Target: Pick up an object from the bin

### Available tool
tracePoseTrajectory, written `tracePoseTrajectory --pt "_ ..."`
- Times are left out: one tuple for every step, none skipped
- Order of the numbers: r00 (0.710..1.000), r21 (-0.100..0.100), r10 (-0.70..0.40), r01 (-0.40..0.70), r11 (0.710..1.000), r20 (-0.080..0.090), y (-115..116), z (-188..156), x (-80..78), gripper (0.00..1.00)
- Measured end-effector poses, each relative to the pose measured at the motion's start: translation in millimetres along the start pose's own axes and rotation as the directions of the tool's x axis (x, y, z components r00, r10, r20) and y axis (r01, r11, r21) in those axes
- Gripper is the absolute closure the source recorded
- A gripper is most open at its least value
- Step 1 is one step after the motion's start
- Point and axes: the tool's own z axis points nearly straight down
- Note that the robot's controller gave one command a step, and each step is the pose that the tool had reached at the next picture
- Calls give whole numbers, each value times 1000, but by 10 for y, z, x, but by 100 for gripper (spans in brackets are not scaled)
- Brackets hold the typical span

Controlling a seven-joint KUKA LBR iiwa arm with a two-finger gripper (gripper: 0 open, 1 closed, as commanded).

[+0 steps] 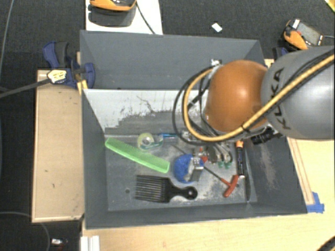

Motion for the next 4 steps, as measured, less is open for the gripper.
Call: tracePoseTrajectory --pt "1000 0 3 -3 1000 5 -4 -20 -13 0" --pt "994 0 -111 111 994 9 -206 660 -106 0" --pt "951 2 -308 308 951 12 -331 1214 -180 0" --pt "975 1 -221 221 975 14 -225 852 -246 0"
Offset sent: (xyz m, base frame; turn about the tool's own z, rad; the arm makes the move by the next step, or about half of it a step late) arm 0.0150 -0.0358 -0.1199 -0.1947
